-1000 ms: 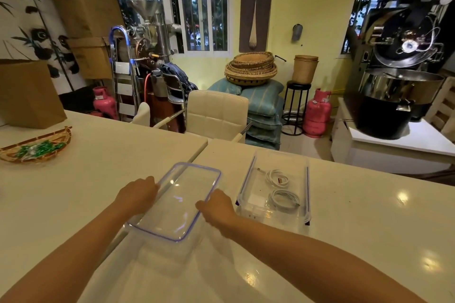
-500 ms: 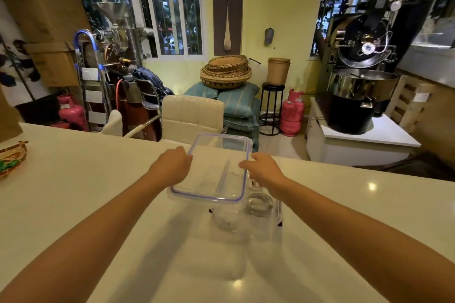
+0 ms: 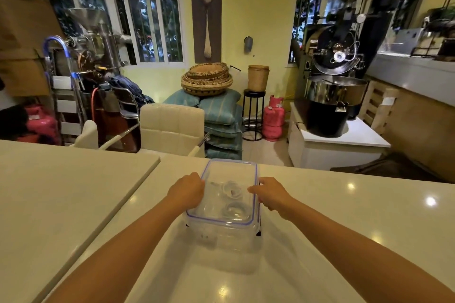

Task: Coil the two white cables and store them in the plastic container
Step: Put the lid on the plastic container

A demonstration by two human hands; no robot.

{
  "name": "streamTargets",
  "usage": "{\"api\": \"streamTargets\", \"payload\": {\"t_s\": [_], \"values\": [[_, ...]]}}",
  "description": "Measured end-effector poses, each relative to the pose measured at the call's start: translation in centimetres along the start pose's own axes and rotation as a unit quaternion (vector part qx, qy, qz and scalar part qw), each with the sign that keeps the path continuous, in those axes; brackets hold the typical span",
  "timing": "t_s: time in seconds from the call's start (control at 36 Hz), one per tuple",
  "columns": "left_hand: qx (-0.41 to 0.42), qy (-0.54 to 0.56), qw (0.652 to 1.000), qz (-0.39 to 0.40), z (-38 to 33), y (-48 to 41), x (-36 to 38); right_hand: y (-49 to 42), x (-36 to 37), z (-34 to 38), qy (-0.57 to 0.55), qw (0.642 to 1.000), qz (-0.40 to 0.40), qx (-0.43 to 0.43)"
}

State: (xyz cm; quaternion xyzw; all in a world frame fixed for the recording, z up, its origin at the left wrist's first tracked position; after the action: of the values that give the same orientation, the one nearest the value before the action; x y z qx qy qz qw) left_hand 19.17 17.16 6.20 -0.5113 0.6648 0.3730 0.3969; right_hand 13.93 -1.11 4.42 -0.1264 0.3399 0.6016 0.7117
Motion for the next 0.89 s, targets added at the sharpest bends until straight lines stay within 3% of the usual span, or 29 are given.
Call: {"api": "streamTargets", "payload": {"t_s": [0.89], "values": [[0.011, -0.056, 0.998, 0.009, -0.1, -0.9, 1.2, -0.2, 0.4, -0.1, 0.135, 0.989, 0.054, -0.019]]}}
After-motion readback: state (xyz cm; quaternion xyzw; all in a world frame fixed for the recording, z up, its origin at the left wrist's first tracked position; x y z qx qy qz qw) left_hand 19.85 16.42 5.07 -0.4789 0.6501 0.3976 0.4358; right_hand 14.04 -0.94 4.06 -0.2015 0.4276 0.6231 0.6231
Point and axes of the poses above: each hand's wrist, its own y-axis away from the middle knuckle, its own x-axis out of the palm, z = x × y, the point moved 7 cm from there along -y, towards the middle knuckle, and after that the axes turned 11 degrees about y, right-handed, at the moved point
